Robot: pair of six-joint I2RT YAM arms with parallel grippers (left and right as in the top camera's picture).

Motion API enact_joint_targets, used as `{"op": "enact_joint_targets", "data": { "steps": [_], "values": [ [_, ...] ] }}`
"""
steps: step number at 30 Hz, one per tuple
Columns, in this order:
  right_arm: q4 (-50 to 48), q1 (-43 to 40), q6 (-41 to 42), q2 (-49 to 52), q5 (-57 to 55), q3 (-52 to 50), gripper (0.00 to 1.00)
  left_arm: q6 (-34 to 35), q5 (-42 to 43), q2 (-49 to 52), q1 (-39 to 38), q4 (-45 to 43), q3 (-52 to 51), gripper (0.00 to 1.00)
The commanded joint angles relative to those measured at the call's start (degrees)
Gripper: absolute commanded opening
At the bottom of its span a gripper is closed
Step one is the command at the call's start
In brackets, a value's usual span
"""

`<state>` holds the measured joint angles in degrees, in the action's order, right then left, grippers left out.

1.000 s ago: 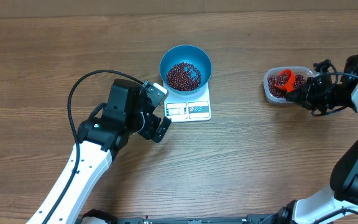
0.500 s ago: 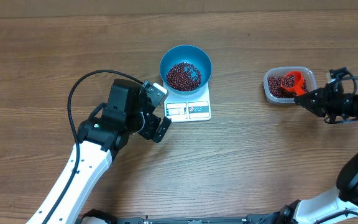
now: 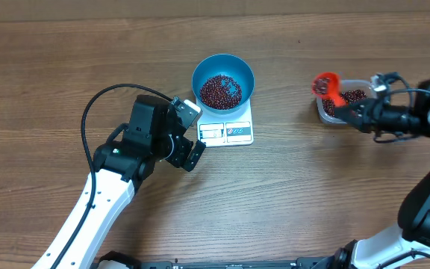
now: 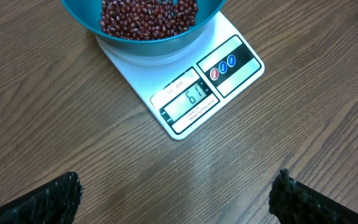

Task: Scoop item into bowl and weigh 150g on scale
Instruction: 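Carry the filled scoop left over the blue bowl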

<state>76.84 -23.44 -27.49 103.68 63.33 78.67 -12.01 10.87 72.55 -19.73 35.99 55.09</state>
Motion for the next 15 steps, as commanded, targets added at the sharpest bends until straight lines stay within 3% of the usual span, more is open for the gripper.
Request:
{"op": "enact_joint_targets", "data": {
  "steps": [1, 4, 15],
  "values": [
    [0.0, 4.87, -1.05, 0.37, 3.28, 3.89, 0.04, 0.66, -0.37, 0.31, 0.2, -0.04, -0.2, 1.0],
    [-1.14, 9.51, 0.81, 0.37, 3.41, 5.97, 0.04, 0.66, -0.37, 0.31, 0.2, -0.04, -0.2, 1.0],
    [-19.56, 25.66, 25.07, 0.37, -9.51, 8.9, 0.04, 0.66, -0.37, 0.31, 0.2, -0.04, -0.2, 1.0]
  ]
}}
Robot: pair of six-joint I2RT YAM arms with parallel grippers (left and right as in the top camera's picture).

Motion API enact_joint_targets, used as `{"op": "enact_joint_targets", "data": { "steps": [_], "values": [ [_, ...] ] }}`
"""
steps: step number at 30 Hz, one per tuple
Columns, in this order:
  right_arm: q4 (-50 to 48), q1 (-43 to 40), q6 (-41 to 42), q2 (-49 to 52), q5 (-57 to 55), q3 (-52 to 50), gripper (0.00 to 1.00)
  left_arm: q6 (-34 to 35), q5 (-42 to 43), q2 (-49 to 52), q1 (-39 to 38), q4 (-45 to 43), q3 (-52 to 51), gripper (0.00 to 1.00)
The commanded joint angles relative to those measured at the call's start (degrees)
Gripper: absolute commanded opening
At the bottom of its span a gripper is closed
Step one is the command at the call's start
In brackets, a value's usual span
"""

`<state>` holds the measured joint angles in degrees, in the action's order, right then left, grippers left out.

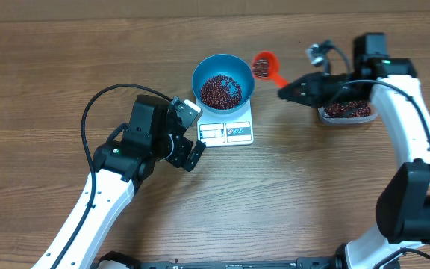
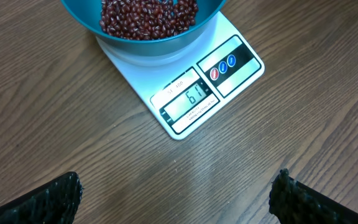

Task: Scoop item into bowl and weigh 150g on scale
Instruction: 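Carry the filled scoop left over the blue bowl, then tilt the scoop to pour beans into the blue bowl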

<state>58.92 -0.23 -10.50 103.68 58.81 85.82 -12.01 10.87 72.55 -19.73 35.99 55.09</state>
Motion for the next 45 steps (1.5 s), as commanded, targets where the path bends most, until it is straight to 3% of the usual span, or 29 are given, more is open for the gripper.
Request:
{"op": "enact_joint_targets", "data": {
  "steps": [1, 13, 28, 36, 45],
  "values": [
    [-2.91, 3.82, 9.75, 0.37, -6.86, 1.86, 0.04, 0.66, -0.37, 0.31, 0.2, -0.04, -0.2, 0.99],
    [-3.87, 17.81, 12.11, 0.37, -36.63, 9.03, 0.04, 0.66, -0.37, 0.31, 0.22, -0.04, -0.2, 1.0],
    [-3.56, 32.2, 6.95, 0.37, -73.94, 11.34, 0.04, 0.66, -0.37, 0.31, 0.2, -0.04, -0.2, 0.99],
    [-3.56, 36.35, 5.46, 0.37, -83.34, 11.34, 0.04, 0.66, -0.37, 0.31, 0.22, -0.04, -0.2, 0.99],
    [-3.08, 36.48, 4.37, 0.26, -78.49, 11.34, 0.04, 0.66, -0.37, 0.31, 0.2, -0.04, -0.2, 1.0]
  ]
}}
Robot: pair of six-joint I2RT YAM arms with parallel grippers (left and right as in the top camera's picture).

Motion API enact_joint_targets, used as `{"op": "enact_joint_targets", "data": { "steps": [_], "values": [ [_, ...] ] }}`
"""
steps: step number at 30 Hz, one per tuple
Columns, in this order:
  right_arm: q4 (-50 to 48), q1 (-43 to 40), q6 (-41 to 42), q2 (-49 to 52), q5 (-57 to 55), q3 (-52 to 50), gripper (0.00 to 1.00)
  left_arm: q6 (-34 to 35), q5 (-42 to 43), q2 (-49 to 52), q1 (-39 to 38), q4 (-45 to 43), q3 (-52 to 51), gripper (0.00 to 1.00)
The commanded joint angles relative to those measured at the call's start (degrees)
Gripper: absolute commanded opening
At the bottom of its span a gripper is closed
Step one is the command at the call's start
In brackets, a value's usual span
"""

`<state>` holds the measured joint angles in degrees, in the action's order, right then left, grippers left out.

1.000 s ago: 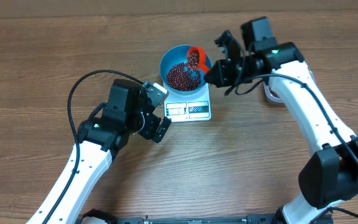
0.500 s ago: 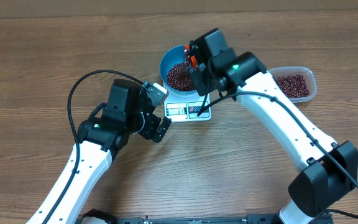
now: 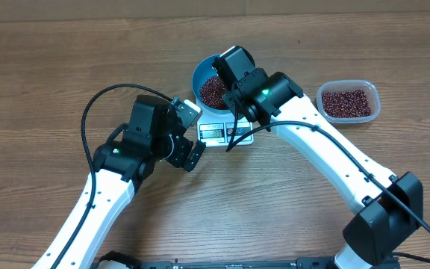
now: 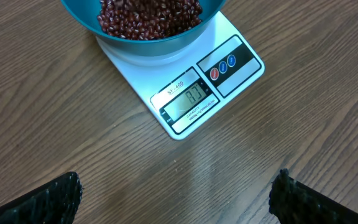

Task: Scoop item into bowl and weigh 150g on scale
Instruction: 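Tilt the scoop to pour beans into the blue bowl, then move the empty scoop back right to the bean tub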

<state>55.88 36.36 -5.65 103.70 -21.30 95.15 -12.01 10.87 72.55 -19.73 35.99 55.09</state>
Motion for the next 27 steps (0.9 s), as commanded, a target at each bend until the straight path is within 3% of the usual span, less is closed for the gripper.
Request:
{"op": "enact_joint_targets", "data": {
  "steps": [1, 12, 17, 27],
  "values": [
    [-0.02, -0.26, -0.48, 0.17, 3.13, 2.01, 0.04, 0.66, -0.37, 0.31, 0.2, -0.04, -0.2, 1.0],
    [0.42, -7.8, -0.17, -3.39, 19.65, 2.05, 0.04, 0.66, -0.37, 0.31, 0.22, -0.04, -0.2, 0.99],
    [3.67, -15.91, -0.17, -8.37, 27.12, 2.05, 0.04, 0.66, -0.37, 0.31, 0.22, -0.04, -0.2, 1.0],
    [18.53, -35.26, -0.42, -12.28, 27.58, 1.88, 0.04, 0.66, -0.37, 0.31, 0.2, -0.04, -0.2, 1.0]
  ]
}}
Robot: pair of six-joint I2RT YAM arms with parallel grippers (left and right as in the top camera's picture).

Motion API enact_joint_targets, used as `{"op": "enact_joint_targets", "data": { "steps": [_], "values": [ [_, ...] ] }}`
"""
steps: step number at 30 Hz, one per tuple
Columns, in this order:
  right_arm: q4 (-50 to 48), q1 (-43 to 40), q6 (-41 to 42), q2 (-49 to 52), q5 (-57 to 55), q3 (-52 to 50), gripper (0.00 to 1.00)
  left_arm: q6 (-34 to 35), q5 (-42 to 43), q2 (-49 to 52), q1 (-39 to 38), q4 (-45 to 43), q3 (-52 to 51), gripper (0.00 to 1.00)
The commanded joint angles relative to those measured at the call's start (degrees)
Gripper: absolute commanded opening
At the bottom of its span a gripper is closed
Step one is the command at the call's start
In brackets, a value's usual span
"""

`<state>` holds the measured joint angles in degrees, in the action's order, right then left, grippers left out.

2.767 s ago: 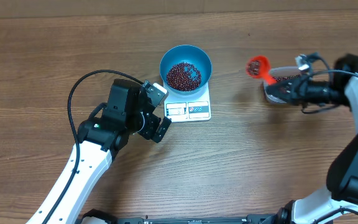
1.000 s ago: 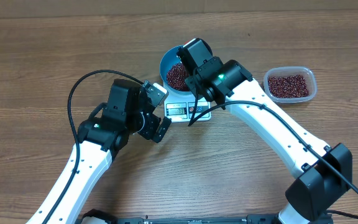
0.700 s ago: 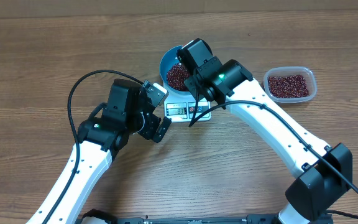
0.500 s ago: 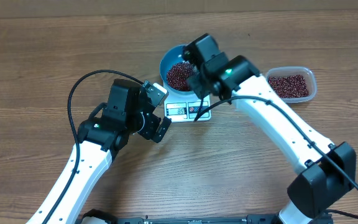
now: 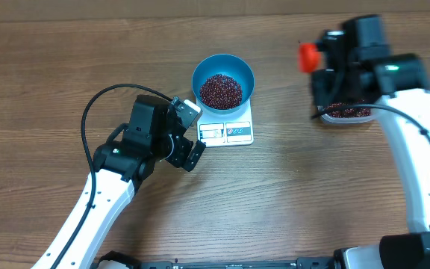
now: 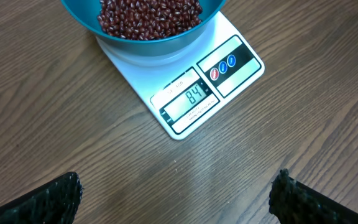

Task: Scoop item into bowl and weigh 150g on scale
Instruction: 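Move the empty scoop back right to the bean tub, then dip the red scoop into the tub and scoop beans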

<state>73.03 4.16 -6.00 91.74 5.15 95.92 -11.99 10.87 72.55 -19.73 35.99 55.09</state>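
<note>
A blue bowl (image 5: 223,81) heaped with red beans sits on the white scale (image 5: 237,133). In the left wrist view the bowl (image 6: 145,25) is at the top and the scale's display (image 6: 193,95) reads 84. My left gripper (image 6: 176,202) hovers open over bare table in front of the scale, its fingers (image 6: 45,202) far apart. In the overhead view my right gripper (image 5: 318,61) is at the far right, above the bean container (image 5: 346,113), shut on the red scoop (image 5: 307,56). The scoop's inside is hidden.
The clear plastic container of red beans is mostly covered by my right arm. A black cable (image 5: 99,104) loops from the left arm over the table's left side. The wooden table (image 5: 290,194) runs past the frame on all sides.
My right arm was over the bowl and is now at the far right above the bean container, with the scoop. The display read 87 and now reads 84. The left arm has not moved.
The scoop was at the container, loaded with beans, and the scale read 61. Then it was beside the bowl's right rim, still loaded. Then my right arm covered the bowl and the reading was 87. Now the arm is at the container and the reading is 84.
</note>
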Motion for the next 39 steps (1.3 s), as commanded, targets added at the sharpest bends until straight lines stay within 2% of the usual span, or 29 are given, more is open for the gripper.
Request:
{"op": "enact_joint_targets", "data": {
  "steps": [1, 6, 13, 26, 39],
  "values": [
    [2.51, -4.81, -0.04, -0.17, 1.11, 0.85, 0.04, 0.63, -0.37, 0.31, 0.22, -0.04, -0.2, 0.99],
    [3.8, -9.9, 0.39, 0.02, 0.92, -2.08, 0.04, 0.63, -0.37, 0.31, 0.2, -0.04, -0.2, 1.0],
    [3.17, -12.02, 1.66, 2.47, -1.46, -6.32, 0.04, 0.63, -0.37, 0.31, 0.2, -0.04, -0.2, 1.0],
    [2.25, -12.28, 1.46, 11.8, -1.42, -6.84, 0.04, 0.63, -0.37, 0.31, 0.22, -0.04, -0.2, 1.0],
    [-1.6, -12.28, 1.7, 15.58, -2.73, -6.84, 0.04, 0.63, -0.37, 0.31, 0.22, -0.04, -0.2, 1.0]
  ]
}}
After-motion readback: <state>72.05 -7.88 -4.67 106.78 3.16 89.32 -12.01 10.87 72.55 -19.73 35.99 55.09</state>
